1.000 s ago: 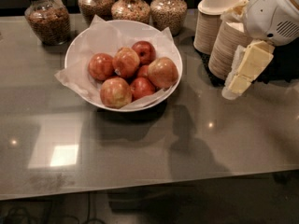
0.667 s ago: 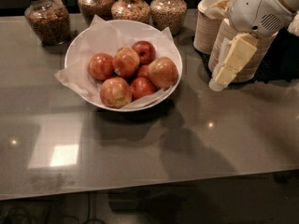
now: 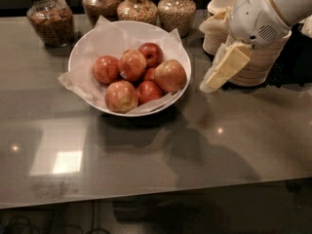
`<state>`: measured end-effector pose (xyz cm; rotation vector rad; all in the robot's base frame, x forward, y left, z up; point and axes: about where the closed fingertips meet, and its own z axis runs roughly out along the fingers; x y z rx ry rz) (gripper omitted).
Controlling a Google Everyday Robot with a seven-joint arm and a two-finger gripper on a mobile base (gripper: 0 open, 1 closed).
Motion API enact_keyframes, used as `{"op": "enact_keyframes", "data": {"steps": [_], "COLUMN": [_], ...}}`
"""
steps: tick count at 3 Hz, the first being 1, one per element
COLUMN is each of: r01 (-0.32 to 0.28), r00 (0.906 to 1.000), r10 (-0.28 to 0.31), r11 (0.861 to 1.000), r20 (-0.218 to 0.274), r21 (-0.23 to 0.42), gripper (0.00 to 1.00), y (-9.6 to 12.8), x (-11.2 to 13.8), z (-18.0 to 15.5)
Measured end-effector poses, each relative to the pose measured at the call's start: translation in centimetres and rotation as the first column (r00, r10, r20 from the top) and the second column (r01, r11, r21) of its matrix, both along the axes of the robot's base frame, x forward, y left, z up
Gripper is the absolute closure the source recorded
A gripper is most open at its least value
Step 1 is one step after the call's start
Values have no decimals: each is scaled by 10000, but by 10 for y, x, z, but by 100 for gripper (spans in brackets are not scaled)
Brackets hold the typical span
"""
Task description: Pick apple from white bowl
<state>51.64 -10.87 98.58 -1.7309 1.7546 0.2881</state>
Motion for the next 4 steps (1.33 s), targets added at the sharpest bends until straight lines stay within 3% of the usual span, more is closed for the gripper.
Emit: {"op": "enact_keyframes", "data": {"steps": [1, 3, 4], "r01": [-603, -935, -978], "r00": [9976, 9926, 9906], "r10": [634, 1064, 1151], "r11": [9929, 9772, 9739], "r20": [-272, -587, -744], "r21": [1030, 1908, 2047], "gripper": [32, 9, 10], "y": [33, 62, 69], "x": [12, 25, 29], "z": [-16, -33, -40]}}
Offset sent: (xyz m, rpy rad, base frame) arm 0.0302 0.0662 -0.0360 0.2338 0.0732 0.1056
